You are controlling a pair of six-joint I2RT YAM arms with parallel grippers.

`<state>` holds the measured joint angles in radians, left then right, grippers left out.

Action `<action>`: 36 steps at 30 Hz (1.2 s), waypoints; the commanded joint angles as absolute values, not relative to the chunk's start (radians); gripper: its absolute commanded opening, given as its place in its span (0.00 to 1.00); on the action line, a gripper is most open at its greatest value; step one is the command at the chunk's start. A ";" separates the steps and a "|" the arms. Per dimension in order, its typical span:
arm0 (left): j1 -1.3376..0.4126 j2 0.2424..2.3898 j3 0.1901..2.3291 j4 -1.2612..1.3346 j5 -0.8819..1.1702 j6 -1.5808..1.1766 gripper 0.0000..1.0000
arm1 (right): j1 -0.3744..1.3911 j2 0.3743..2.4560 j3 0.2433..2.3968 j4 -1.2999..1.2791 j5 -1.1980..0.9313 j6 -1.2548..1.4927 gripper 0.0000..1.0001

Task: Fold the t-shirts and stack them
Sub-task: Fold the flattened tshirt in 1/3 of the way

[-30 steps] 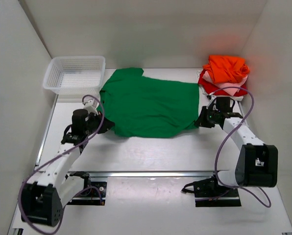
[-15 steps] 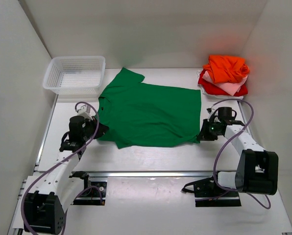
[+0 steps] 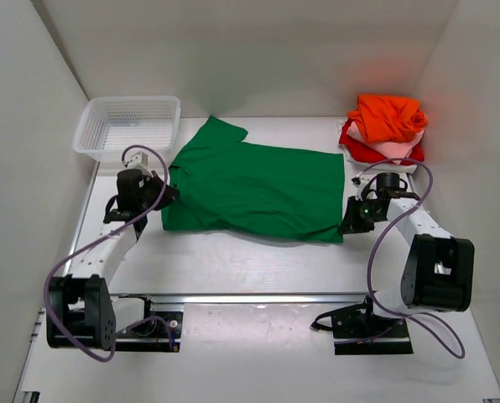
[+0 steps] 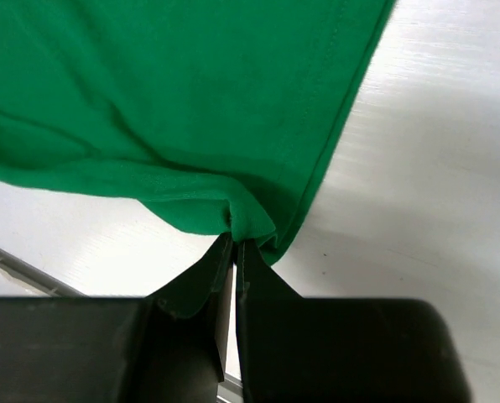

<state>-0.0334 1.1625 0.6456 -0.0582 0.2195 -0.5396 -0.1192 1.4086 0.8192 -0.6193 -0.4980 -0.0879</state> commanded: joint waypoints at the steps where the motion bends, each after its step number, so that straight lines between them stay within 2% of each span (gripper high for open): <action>1: -0.026 1.215 0.748 0.031 0.238 -0.540 0.00 | -0.117 1.434 0.873 -0.632 -0.519 -0.126 0.00; 13: -0.005 1.436 0.859 0.115 0.282 -0.568 0.00 | -0.150 1.514 0.930 -0.598 -0.520 -0.114 0.00; 17: -0.025 1.575 0.980 0.100 0.290 -0.545 0.00 | -0.146 1.580 0.979 -0.580 -0.509 -0.109 0.00; 24: -0.011 1.664 1.087 0.098 0.325 -0.532 0.00 | -0.160 1.640 1.031 -0.554 -0.488 -0.112 0.00; 26: -0.006 1.718 1.120 0.089 0.353 -0.515 0.09 | -0.155 1.660 1.051 -0.546 -0.459 -0.103 0.00; 28: -0.002 1.744 1.143 0.090 0.357 -0.502 0.10 | -0.147 1.675 1.066 -0.532 -0.433 -0.101 0.00; 31: -0.002 1.747 1.144 0.123 0.345 -0.489 0.26 | -0.149 1.690 1.108 -0.543 -0.350 -0.072 0.00; 32: -0.002 1.737 1.143 0.121 0.324 -0.486 0.22 | -0.141 1.690 1.118 -0.545 -0.315 -0.068 0.00; 34: 0.034 1.717 1.131 0.121 0.310 -0.480 0.25 | -0.135 1.666 1.106 -0.532 -0.290 -0.055 0.00; 35: 0.029 1.703 1.128 0.120 0.301 -0.476 0.41 | -0.129 1.655 1.089 -0.517 -0.288 -0.049 0.04; 36: 0.023 1.689 1.120 0.120 0.298 -0.466 0.46 | -0.121 1.646 1.075 -0.499 -0.281 -0.040 0.12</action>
